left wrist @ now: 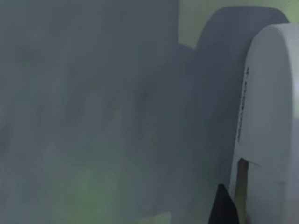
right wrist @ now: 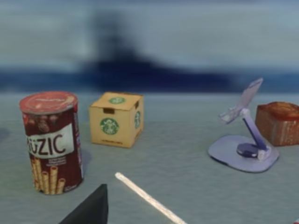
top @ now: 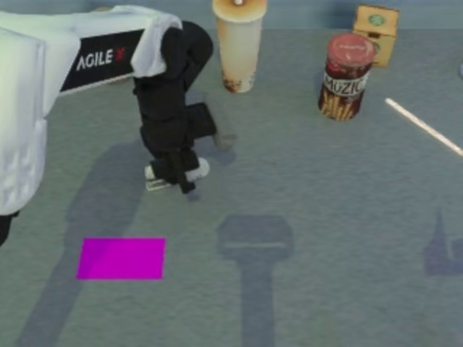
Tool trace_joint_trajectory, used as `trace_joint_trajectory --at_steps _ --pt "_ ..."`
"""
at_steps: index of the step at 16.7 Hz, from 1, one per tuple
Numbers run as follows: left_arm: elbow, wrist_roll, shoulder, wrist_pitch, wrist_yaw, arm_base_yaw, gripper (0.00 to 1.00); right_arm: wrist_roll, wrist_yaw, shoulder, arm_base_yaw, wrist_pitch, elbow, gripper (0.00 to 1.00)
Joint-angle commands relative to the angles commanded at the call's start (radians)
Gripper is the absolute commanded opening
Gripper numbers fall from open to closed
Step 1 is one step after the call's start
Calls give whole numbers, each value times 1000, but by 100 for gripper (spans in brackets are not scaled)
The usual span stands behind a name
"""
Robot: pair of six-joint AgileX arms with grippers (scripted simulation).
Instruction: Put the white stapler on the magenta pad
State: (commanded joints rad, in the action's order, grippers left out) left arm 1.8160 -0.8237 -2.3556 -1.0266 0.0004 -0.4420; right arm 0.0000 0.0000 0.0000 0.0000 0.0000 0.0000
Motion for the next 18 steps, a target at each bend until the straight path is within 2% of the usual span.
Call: trace_joint_trajectory --at_steps 1,2,12,18 --pt "0 0 0 0 0 0 2 0 0 0 0 0 0 100" --pt "0 0 0 0 0 0 0 0 0 0 0 0 0 100" --pt "17 -2 2 -16 0 0 0 0 0 0 0 0 0 100" --pt "219 0 37 -268 -2 12 0 0 0 0 0 0 0 100"
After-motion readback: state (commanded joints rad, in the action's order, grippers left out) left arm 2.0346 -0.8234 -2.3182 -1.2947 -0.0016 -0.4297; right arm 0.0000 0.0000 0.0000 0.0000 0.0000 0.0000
